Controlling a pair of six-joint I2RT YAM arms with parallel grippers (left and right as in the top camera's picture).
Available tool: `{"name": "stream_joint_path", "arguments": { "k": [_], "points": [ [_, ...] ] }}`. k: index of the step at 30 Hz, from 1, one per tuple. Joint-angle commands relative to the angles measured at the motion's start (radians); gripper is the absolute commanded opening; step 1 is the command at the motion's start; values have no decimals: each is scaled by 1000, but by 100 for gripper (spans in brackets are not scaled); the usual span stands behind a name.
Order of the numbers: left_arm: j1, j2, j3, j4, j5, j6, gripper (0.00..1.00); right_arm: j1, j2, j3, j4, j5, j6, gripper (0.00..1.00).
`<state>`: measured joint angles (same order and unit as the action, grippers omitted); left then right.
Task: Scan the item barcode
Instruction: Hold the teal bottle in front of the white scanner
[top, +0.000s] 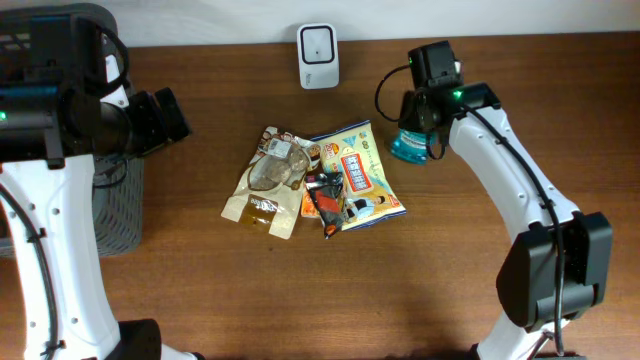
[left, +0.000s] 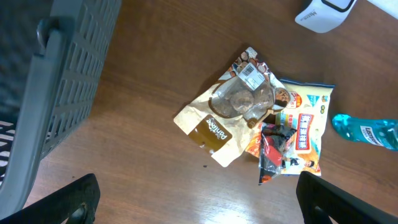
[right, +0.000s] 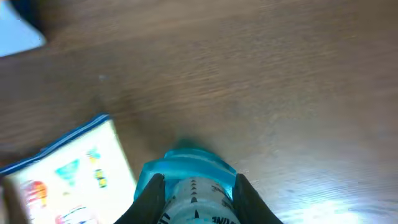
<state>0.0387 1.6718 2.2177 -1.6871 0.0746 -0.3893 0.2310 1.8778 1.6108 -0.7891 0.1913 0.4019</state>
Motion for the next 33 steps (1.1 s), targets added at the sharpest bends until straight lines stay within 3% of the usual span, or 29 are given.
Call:
{"name": "stream_joint_path", "arguments": {
  "k": [1, 2, 8, 11, 14, 18, 22, 30, 33],
  "points": [
    [-3, -4, 2, -1, -4, -10, 99, 3, -2, 83, 23, -211, -4, 4],
    [-3, -4, 2, -1, -4, -10, 99, 3, -2, 93, 71, -328, 32, 4],
    [-3, -4, 2, -1, -4, -10, 99, 5, 11, 93, 302, -366, 298, 4],
    [-3, -4, 2, -1, -4, -10, 99, 5, 81, 93, 444, -446, 509, 4],
    [-3, -4, 2, -1, -4, -10, 99, 5, 227, 93, 721, -651, 800, 4],
    [-3, -4, 2, -1, -4, -10, 99, 5, 374, 93, 1031, -813, 1077, 4],
    [-3, -4, 2, -1, -4, -10, 99, -11, 388, 93, 1166, -804, 1200, 4],
    [-3, -4, 2, -1, -4, -10, 99, -69, 418, 93, 1165, -702, 1475, 5],
    [-3, -4, 2, -1, -4, -10, 99, -86, 421, 93, 1164, -708, 1511, 4]
  ]
}}
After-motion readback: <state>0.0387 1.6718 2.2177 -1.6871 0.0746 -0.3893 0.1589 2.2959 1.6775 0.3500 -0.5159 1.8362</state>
